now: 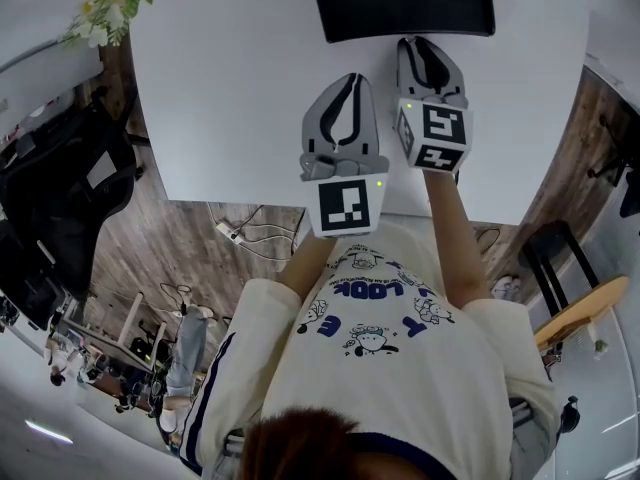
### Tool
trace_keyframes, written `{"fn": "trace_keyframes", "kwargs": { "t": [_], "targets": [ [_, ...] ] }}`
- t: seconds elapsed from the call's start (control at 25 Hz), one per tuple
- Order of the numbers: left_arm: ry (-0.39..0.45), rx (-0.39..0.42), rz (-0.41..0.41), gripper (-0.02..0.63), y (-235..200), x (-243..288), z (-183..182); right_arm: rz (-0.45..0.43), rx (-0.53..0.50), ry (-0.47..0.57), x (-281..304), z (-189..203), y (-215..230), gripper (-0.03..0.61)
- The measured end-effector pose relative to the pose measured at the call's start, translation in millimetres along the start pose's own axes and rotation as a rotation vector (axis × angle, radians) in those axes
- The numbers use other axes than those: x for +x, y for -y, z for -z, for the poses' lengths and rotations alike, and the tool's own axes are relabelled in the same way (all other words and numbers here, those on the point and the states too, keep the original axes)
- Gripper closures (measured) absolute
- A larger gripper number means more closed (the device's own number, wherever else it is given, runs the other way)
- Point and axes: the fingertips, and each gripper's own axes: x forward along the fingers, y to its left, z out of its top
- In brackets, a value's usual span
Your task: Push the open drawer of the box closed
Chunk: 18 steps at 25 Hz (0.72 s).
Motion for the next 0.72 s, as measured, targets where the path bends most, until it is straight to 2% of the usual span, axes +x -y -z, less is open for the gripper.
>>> {"fn": "trace_keyframes", "kwargs": {
  "t": [0.44,0.48,0.52,0.56,0.72],
  "targets": [
    [0.005,0.008,0.013,0.594,2.7,1.8,-2.6,-0.008,0.025,0.021,0.3,-2.3,0.2,0.482],
    [0.008,0.007,0.013,0.594,3.3,1.2,-3.5,-0.019,0.031,0.031,-0.7,-3.3,-0.9,0.451],
    [0.012,0.005,0.012,0.594,3.8,0.4,-4.5,-0.031,0.035,0.040,-2.2,-4.2,-2.5,0.390],
    [0.017,0.004,0.011,0.594,4.0,-0.4,-5.6,-0.040,0.037,0.046,-4.4,-5.3,-4.3,0.373],
    [0.037,-0.008,-0.002,0.594,3.2,-6.4,-11.9,-0.030,0.019,0.086,-23.2,-14.4,-10.0,0.373]
  ]
}}
